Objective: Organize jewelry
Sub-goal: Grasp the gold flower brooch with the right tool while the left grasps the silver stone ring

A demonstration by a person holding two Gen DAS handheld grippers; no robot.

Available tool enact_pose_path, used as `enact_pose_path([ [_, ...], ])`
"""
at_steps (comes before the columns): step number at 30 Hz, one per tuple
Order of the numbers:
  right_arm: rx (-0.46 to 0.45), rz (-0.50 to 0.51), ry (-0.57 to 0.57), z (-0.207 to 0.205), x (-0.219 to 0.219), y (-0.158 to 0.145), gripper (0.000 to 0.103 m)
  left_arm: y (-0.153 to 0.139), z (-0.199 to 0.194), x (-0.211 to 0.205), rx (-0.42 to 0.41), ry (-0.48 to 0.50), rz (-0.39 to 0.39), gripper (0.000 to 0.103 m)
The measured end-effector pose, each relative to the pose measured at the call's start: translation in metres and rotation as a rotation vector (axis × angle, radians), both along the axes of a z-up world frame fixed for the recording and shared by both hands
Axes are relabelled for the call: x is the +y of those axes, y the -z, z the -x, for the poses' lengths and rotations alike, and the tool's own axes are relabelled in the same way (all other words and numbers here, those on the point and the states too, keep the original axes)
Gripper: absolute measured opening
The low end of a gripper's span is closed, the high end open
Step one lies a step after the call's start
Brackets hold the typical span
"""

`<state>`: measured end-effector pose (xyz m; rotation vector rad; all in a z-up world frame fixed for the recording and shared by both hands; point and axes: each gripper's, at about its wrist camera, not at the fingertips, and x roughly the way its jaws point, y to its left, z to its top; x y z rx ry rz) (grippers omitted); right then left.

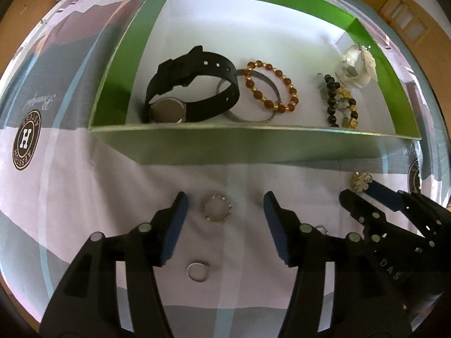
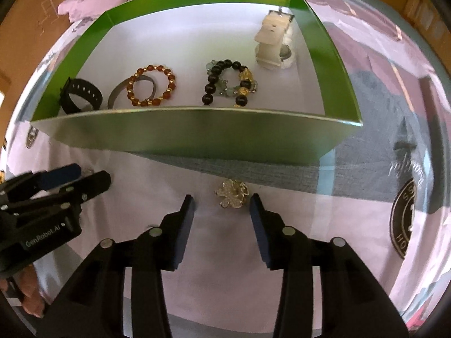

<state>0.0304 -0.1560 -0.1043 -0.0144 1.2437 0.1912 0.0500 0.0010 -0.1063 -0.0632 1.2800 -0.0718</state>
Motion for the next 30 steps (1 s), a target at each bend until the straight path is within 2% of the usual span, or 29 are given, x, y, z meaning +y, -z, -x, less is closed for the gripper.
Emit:
enact_pose_path([
  [2,-0.02,0.026,-0.007,0.002,0.004,0.001,0.042,0.0,0.0,0.0,-0.012,-0.006,-0.057,0.034],
  [5,-0.035,0.047,-0.005,0.001,0.008,0.003,0.041,-0.001,-0.002,0.0,-0.015,-0.012,-0.067,0.02],
  [7,-0.042,0.049,-0.005,0.003,0.01,0.003,0.024,-0.002,-0.001,0.002,-0.012,-0.02,-0.064,0.021],
  [12,-0.041,0.035,0.01,0.003,0.011,0.002,0.024,-0.012,0.007,0.012,-0.025,-0.02,-0.085,0.02],
  [17,-0.061,0.011,0.023,0.003,0.004,-0.013,0.024,-0.022,0.006,0.018,-0.056,-0.023,-0.091,0.02],
  [30,-0.04,0.001,0.021,0.004,0.003,-0.012,0.024,-0.02,0.012,0.005,-0.055,0.002,-0.103,0.02],
])
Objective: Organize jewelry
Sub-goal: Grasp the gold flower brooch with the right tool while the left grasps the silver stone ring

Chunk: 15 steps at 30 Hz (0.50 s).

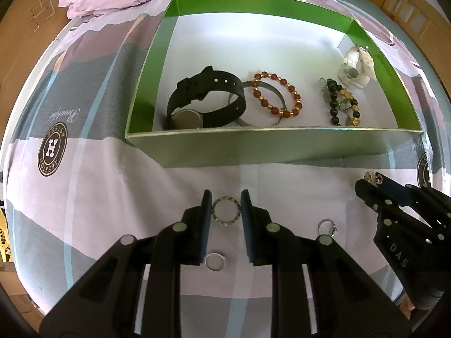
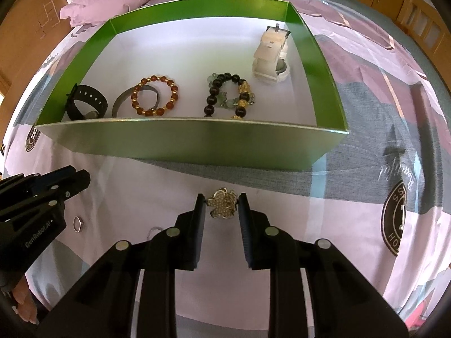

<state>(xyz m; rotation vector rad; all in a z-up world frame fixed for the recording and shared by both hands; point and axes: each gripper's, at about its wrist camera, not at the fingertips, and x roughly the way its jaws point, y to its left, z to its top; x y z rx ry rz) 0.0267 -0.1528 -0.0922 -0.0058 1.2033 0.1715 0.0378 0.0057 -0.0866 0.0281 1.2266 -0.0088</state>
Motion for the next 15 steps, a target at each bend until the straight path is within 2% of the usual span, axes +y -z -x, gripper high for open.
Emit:
enact_pose_path([
  [15,0.005,0.003,-0.005,-0.0036,0.0014,0.002,0.024,-0.0009,0.0004,-0.0026,0.003,0.002,-0.002,0.021],
])
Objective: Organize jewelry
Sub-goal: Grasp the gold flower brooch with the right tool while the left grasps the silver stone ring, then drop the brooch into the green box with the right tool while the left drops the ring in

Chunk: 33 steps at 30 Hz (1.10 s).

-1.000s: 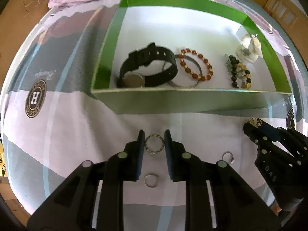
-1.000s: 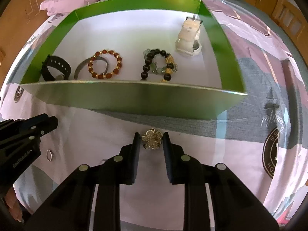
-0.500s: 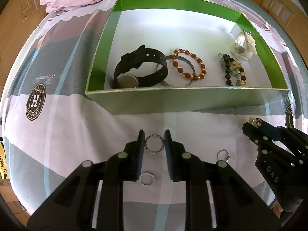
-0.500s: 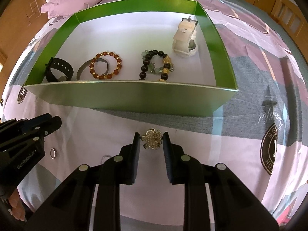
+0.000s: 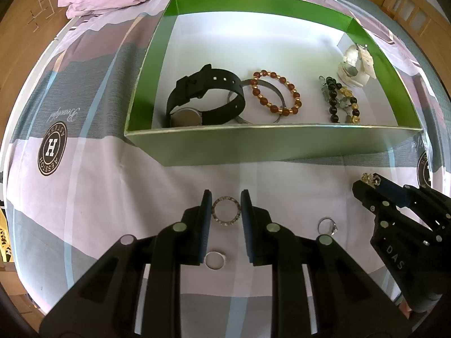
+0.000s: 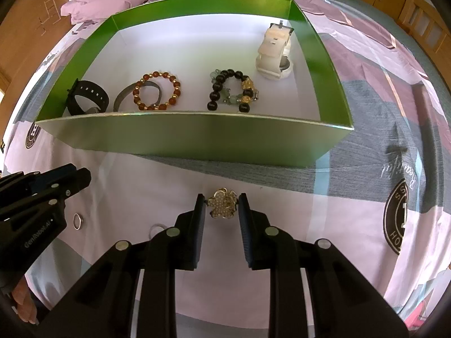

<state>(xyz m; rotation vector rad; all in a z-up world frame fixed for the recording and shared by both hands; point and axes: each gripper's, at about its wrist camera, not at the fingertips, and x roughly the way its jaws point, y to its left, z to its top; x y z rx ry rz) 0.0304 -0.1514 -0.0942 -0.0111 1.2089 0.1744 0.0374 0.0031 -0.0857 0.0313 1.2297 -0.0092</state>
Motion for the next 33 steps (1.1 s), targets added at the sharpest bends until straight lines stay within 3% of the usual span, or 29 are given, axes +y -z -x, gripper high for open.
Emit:
enact_pose_path([
  [21,-0.012,0.001,0.003,0.002,0.0,-0.002,0.024,-0.006,0.002,-0.001,-0.022,-0.001,-0.001,0.021],
  [28,-0.186,-0.046,-0.029,0.018,-0.004,-0.049,0.024,-0.035,0.01,-0.001,-0.124,0.011,-0.036,0.021],
  [33,-0.192,-0.117,-0.02,0.018,-0.013,-0.056,0.024,-0.057,0.013,0.009,-0.167,0.016,0.029,0.021],
])
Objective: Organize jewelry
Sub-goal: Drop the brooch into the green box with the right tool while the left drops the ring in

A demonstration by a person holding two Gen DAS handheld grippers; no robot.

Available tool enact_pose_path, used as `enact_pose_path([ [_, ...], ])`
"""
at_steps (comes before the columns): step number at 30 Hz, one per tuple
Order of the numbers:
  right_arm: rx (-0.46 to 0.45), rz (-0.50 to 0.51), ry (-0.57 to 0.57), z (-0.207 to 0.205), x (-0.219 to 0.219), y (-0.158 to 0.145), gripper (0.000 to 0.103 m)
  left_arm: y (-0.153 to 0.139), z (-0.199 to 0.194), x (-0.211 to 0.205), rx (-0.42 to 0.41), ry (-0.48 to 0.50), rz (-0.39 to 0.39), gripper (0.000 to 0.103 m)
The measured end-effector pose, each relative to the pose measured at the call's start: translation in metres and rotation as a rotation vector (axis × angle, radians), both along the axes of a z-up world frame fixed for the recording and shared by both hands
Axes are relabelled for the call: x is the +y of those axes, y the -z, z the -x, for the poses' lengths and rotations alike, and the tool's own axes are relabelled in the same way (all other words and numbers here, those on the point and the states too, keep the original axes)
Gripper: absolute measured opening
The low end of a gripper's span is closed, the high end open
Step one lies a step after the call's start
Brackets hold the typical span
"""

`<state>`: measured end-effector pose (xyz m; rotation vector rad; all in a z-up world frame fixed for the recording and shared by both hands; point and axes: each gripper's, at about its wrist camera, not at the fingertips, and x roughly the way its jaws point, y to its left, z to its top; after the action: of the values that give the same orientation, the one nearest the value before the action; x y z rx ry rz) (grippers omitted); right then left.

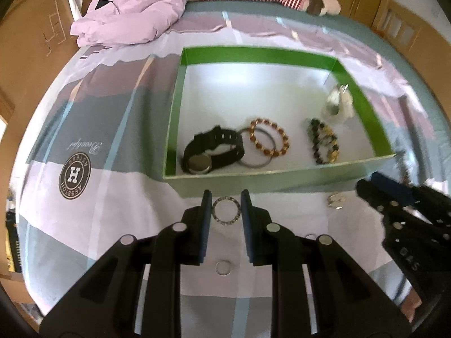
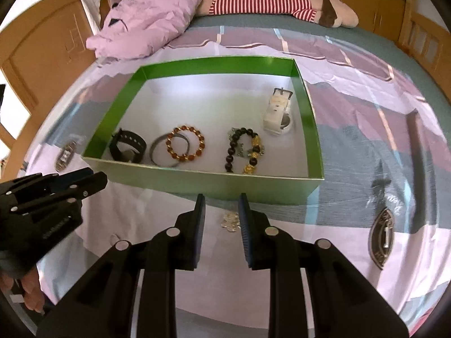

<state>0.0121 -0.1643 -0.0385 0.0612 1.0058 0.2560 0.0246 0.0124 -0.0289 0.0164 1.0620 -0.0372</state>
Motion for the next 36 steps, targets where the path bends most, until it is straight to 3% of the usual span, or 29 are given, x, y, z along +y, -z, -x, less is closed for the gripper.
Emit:
enact_pose_path([
  [7,-0.044,-0.129,0.016,-0.002,-0.011,-0.023,0.024,-0.021,-0.002,0.029,-0.045,-0.032,0.142,0.02],
  [11,-0.037,-0.129,0.017,-0.002,-0.013,-0.026,0.024,-0.021,-0.004,0.031,-0.041,-0.037,0.15,0.02],
  [14,0.081,-0.04,-0.039,-0.008,0.0,-0.002,0.029,-0.017,-0.003,0.027,-0.024,-0.024,0.149,0.02],
  [16,0.151,0.023,-0.028,-0.014,0.007,0.023,0.039,-0.015,-0.003,0.024,-0.014,-0.015,0.146,0.02],
  [19,0.235,0.063,0.005,-0.025,0.011,0.057,0.04,-0.013,-0.003,0.023,-0.009,-0.011,0.147,0.02],
  [20,0.25,0.077,0.015,-0.027,0.011,0.063,0.036,-0.012,-0.003,0.023,-0.007,-0.01,0.148,0.02],
  [21,0.254,0.09,0.029,-0.028,0.011,0.066,0.021,-0.012,-0.003,0.023,-0.005,-0.009,0.147,0.02],
  [26,0.191,0.018,0.023,-0.018,0.007,0.038,0.02,-0.012,-0.002,0.027,-0.004,-0.015,0.152,0.02],
  [31,0.052,-0.133,-0.007,-0.004,0.0,-0.007,0.02,-0.015,-0.006,0.034,-0.004,-0.031,0.196,0.02],
  [36,-0.03,-0.148,0.057,-0.016,-0.011,-0.024,0.02,-0.019,-0.015,0.035,-0.023,-0.053,0.24,0.02],
])
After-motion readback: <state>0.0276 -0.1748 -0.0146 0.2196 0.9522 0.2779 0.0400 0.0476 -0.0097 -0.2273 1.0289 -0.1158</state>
